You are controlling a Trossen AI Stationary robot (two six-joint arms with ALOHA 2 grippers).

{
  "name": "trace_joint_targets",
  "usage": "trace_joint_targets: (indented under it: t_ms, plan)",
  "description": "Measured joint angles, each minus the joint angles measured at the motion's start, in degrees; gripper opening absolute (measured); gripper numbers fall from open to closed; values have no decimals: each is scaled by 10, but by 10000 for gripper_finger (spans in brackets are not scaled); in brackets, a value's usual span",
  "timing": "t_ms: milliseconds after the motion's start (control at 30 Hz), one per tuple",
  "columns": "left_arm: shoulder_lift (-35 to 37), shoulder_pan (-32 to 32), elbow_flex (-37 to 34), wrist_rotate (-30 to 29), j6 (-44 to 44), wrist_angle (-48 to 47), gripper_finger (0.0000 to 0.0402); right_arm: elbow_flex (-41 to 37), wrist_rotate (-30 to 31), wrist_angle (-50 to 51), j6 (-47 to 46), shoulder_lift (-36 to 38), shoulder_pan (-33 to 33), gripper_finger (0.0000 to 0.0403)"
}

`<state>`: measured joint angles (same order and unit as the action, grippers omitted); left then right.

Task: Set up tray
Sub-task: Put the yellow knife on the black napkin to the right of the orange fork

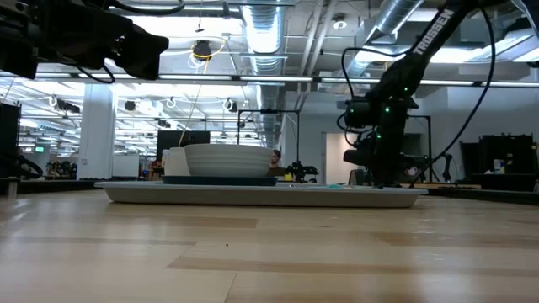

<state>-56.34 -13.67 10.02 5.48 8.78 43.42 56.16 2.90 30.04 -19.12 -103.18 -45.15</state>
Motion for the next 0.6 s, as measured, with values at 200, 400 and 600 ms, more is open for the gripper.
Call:
trace_joint_targets:
  t_ms: [200,400,600]
  plan:
    - [0,0,0,-1,0,0,219,-1,0,68,12,12,32,1]
    - [0,0,0,-1,0,-2,219,-1,0,125,12,12,73,2]
    - [0,0,0,-1,0,-2,219,-2,0,174,12,12,120,1]
